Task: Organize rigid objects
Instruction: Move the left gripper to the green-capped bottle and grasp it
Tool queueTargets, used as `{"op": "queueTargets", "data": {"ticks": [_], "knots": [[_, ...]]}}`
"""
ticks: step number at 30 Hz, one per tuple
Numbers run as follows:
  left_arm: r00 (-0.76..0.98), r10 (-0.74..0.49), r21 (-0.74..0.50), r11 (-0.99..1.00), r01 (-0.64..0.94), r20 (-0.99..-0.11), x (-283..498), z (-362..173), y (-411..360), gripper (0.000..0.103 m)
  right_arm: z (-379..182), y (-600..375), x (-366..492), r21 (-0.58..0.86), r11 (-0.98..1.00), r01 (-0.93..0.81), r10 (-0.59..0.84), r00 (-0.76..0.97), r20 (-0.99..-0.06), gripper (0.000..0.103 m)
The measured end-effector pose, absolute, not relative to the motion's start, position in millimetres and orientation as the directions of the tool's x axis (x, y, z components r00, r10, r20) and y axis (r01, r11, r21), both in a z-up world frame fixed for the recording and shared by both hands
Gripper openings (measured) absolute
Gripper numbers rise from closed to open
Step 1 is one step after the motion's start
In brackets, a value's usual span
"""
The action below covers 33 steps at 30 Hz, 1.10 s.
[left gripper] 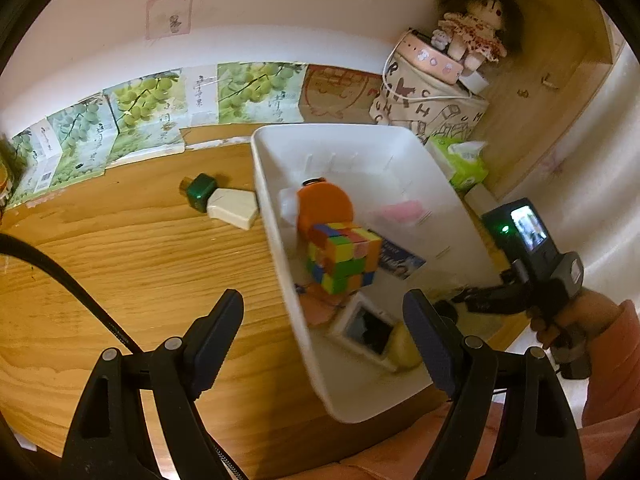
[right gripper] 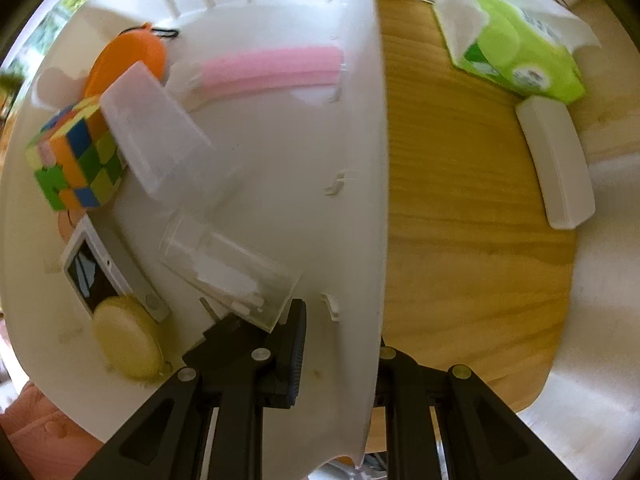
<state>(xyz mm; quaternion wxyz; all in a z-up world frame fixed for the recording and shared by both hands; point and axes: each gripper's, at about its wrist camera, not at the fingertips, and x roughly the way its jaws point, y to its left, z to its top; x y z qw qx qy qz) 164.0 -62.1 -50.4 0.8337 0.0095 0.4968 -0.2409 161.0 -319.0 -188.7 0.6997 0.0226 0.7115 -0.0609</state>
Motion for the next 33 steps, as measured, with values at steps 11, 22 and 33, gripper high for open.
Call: {"op": "queueTargets", "data": {"ticks": [11,22,33], "knots": [[0.376,-0.326,-0.141,0.886,0.442,-0.867,206,-55,-15,0.084,-187,-350,170,-0.032,0.968,0.248,-0.034,0.004,-0.999,0.018],[0.372,-0.304,-0.083,0.859,0.506,-0.877,274,-69,1,0.084,-182,-346,162,-0.072,0.942,0.328,-0.072,-0.012,-0.997,0.018],[0.324,-0.341,-0.148,0.856,0.496,-0.882,331,-112,-8,0.084,-173,-351,163,-0.103,0.911,0.399,-0.093,-0.044,-0.995,0.018]]}}
